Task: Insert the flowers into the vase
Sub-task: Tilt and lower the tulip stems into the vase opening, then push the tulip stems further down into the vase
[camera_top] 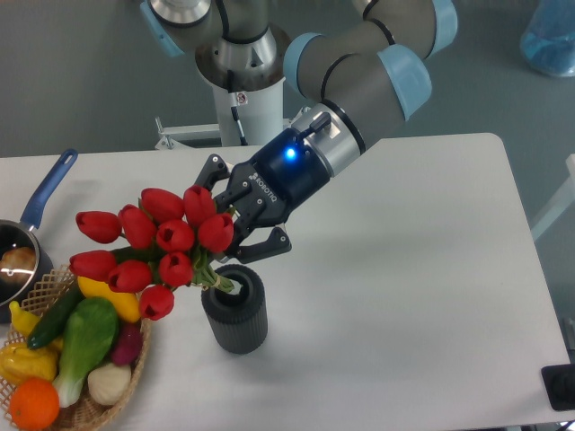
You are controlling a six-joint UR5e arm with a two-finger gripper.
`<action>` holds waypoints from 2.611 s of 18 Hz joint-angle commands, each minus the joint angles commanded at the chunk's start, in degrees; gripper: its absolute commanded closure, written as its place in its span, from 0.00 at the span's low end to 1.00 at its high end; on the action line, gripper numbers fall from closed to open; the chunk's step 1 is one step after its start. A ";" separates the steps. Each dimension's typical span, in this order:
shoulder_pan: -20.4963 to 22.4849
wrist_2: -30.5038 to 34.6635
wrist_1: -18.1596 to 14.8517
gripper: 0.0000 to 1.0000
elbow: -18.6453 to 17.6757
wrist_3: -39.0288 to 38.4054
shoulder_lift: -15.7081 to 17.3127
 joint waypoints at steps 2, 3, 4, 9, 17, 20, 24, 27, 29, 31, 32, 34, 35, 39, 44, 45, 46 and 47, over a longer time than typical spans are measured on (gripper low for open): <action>0.09 -1.58 0.00 0.59 -0.61 0.09 0.00; 0.17 -2.02 0.00 0.59 -0.97 0.17 0.00; 0.26 -2.55 0.00 0.59 -1.14 0.18 0.00; 0.53 -3.96 0.00 0.59 -1.23 0.26 -0.26; 2.02 -5.19 0.00 0.59 -3.86 2.27 -0.79; 2.98 -5.71 0.00 0.59 -5.98 5.44 -0.79; 3.25 -6.24 0.00 0.59 -6.42 6.85 -1.49; 3.25 -6.33 0.00 0.59 -7.21 8.70 -1.67; 2.99 -6.24 0.00 0.59 -7.21 9.05 -2.63; 2.90 -6.24 -0.09 0.59 -7.47 9.93 -2.99; 2.99 -6.24 -0.09 0.59 -7.56 10.37 -2.99; 2.99 -6.24 -0.09 0.59 -8.08 11.24 -2.99; 2.99 -6.24 -0.09 0.59 -8.35 11.86 -3.08; 3.25 -6.24 -0.09 0.59 -9.49 14.24 -3.43; 3.34 -6.24 -0.09 0.59 -11.51 16.87 -3.43; 3.43 -6.24 -0.09 0.59 -12.12 17.75 -3.43; 3.43 -6.24 -0.09 0.59 -12.48 18.80 -3.43; 3.51 -6.33 -0.09 0.59 -12.48 18.72 -3.43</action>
